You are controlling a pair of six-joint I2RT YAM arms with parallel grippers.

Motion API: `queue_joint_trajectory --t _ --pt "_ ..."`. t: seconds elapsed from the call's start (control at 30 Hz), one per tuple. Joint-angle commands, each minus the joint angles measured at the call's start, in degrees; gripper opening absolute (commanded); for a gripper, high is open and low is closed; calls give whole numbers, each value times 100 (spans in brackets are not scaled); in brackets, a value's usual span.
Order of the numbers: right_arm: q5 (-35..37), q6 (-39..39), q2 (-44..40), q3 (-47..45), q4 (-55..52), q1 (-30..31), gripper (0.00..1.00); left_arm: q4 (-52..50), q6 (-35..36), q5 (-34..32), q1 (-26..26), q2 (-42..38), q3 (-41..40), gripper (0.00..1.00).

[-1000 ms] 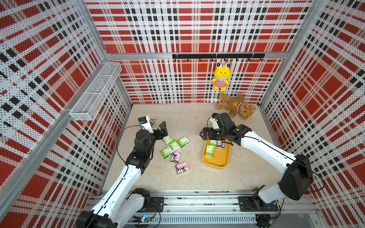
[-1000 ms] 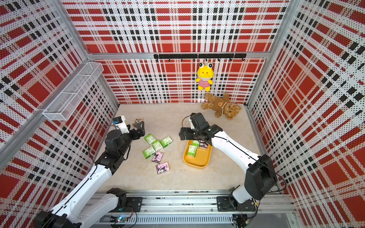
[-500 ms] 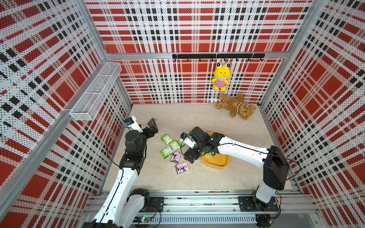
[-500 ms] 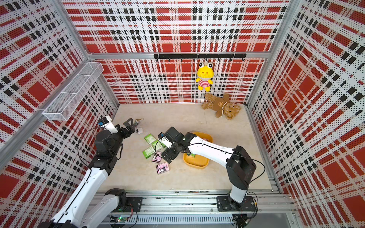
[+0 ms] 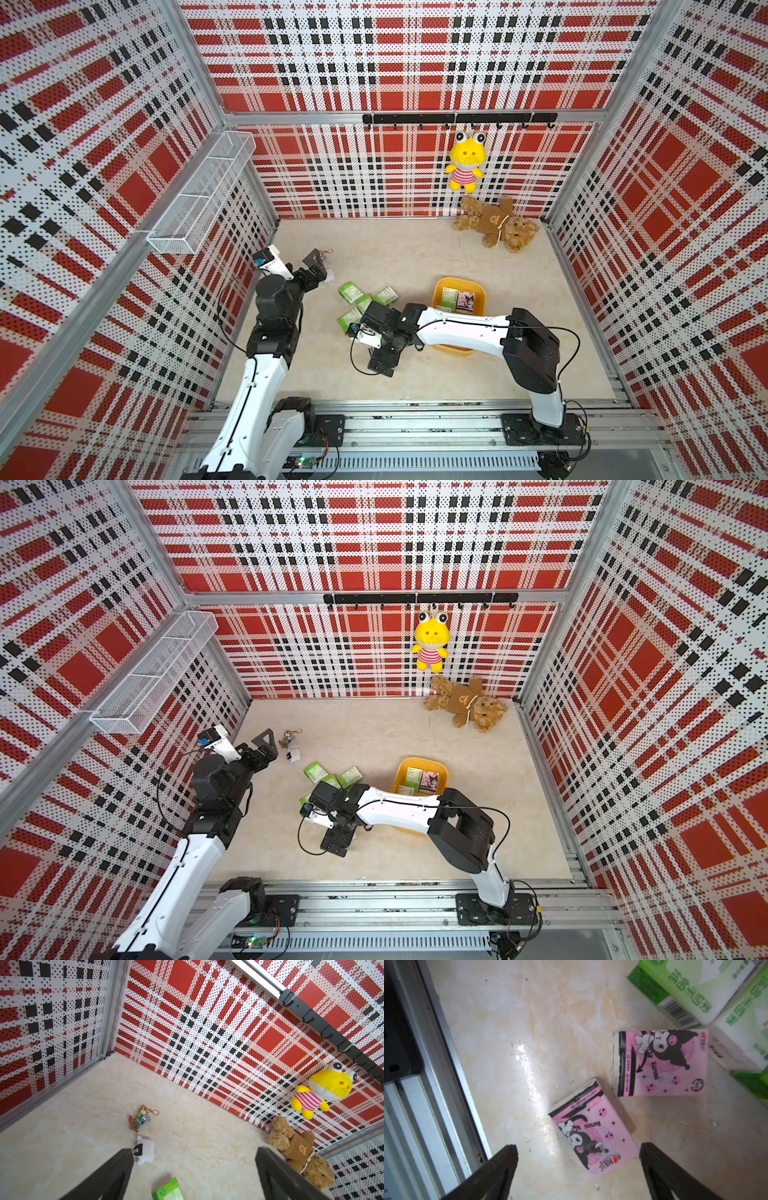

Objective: Put the pocket tissues into the storage box
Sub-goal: Pick up the pocket tissues from the center of the board.

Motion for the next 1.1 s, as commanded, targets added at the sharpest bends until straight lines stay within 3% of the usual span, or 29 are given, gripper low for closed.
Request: queue_joint_trajectory --t 0.0,0.8,1.07 --pt "386 -363 245 289 -340 -33 100 -42 102 14 47 -38 144 99" --pt "267 -727 672 436 -586 -28 100 -95 210 -1 149 -105 -22 99" --pt "333 -675 787 542 -573 -29 90 -77 169 25 150 -96 -67 99"
